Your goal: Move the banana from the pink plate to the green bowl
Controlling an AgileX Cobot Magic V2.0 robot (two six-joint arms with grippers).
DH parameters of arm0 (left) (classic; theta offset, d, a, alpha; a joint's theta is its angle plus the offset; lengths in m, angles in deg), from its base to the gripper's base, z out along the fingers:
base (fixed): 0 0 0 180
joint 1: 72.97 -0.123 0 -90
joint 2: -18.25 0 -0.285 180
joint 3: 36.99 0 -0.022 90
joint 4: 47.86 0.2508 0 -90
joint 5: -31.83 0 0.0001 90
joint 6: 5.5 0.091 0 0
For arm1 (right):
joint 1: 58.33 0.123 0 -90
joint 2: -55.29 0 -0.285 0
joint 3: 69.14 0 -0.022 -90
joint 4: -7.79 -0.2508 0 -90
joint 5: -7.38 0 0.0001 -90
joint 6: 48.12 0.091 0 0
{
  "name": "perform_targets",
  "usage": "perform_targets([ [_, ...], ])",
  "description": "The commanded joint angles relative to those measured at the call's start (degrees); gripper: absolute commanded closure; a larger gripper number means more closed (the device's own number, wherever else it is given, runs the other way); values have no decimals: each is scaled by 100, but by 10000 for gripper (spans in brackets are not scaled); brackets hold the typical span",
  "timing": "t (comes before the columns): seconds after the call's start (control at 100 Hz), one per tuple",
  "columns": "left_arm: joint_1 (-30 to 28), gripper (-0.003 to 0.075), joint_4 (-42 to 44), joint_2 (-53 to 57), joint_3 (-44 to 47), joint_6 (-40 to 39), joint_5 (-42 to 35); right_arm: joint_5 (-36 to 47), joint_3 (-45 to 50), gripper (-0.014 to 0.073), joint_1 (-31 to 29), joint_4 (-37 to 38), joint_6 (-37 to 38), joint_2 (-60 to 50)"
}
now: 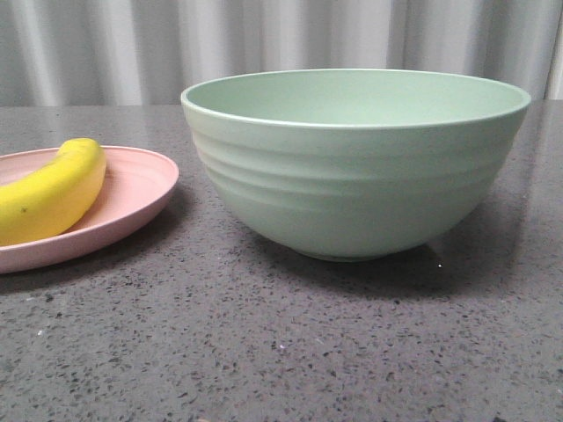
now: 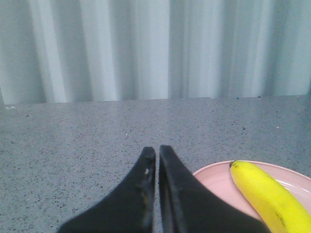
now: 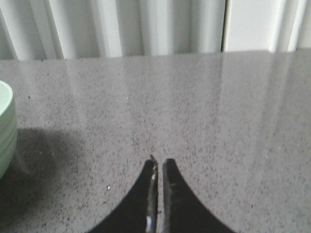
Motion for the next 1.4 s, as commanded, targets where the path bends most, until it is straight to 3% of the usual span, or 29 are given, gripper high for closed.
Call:
perform_targets([
  [0.0,-11,741,1,-457,-394,-40,-479,-140,-520,657,-20,-76,-50,542],
  [0.12,-11,740,-9,-831,-508,-40,-597,-719,-1014,657,-20,-76,-50,1170],
  [0.28,-11,718,-9,-1097,-508,-40,-982,-460,-1370,657,-20,-99,-50,1628],
  [0.52,-11,416,-85,-1312,-508,-50,-1371,-409,-1359,657,-20,-181,-50,1784],
  [0.68,-11,335,-117,-1435,-497,-50,-1592,-409,-1359,657,-20,-181,-50,1784],
  [0.79,0,329,-106,-1472,-536,-50,-1596,-409,-1359,657,-20,-181,-50,1784],
  [1.17,727,329,-92,-2195,-1456,-40,-30,-361,-1359,657,-20,-181,-50,1784],
  [1.39,1400,330,-92,-2842,-2068,-28,1318,-323,-1359,657,-20,-181,-50,1784],
])
